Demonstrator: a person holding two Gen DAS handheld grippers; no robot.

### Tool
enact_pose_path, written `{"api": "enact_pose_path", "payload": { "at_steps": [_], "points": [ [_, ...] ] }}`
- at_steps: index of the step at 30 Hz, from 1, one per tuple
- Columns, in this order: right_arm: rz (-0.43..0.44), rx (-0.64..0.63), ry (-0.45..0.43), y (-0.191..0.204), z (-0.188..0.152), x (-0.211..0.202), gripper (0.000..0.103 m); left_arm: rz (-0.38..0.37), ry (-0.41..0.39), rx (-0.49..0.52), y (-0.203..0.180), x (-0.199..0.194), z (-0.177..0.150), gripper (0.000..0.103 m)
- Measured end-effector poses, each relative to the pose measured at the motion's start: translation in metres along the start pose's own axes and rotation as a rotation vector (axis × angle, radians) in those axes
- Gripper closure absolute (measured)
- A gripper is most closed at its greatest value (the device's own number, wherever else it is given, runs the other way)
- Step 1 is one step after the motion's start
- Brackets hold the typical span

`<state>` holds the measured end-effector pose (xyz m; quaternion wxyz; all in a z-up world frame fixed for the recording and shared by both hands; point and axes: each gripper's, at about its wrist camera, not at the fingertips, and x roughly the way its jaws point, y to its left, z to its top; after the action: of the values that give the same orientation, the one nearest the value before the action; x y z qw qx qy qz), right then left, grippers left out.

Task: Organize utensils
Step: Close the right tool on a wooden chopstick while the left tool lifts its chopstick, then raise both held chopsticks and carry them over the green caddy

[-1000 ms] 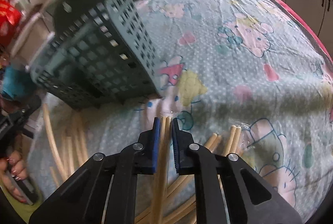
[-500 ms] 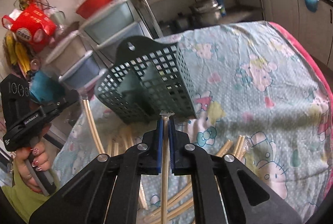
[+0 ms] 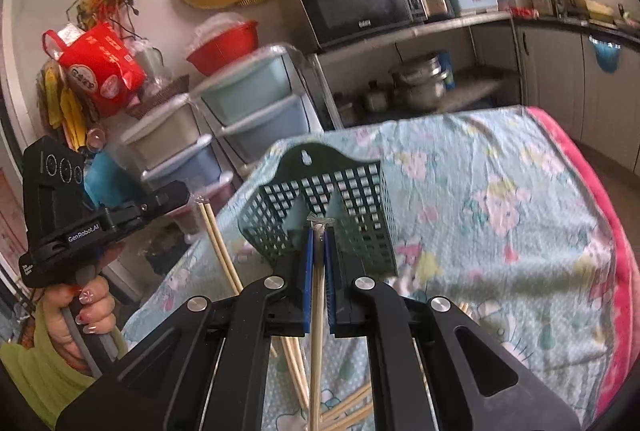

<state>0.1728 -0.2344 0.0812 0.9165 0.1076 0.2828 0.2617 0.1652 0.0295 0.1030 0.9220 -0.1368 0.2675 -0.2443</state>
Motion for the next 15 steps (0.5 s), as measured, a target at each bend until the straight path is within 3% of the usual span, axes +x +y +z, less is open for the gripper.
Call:
{"api": "enact_pose_path", "payload": {
  "at_steps": [15],
  "points": [
    [-0.008,-0.024,-0.110,0.005,0.026,-0.012,0.097,-0.045,-0.085,0.050,-0.029,-0.011,0.041,0.103]
  ]
}}
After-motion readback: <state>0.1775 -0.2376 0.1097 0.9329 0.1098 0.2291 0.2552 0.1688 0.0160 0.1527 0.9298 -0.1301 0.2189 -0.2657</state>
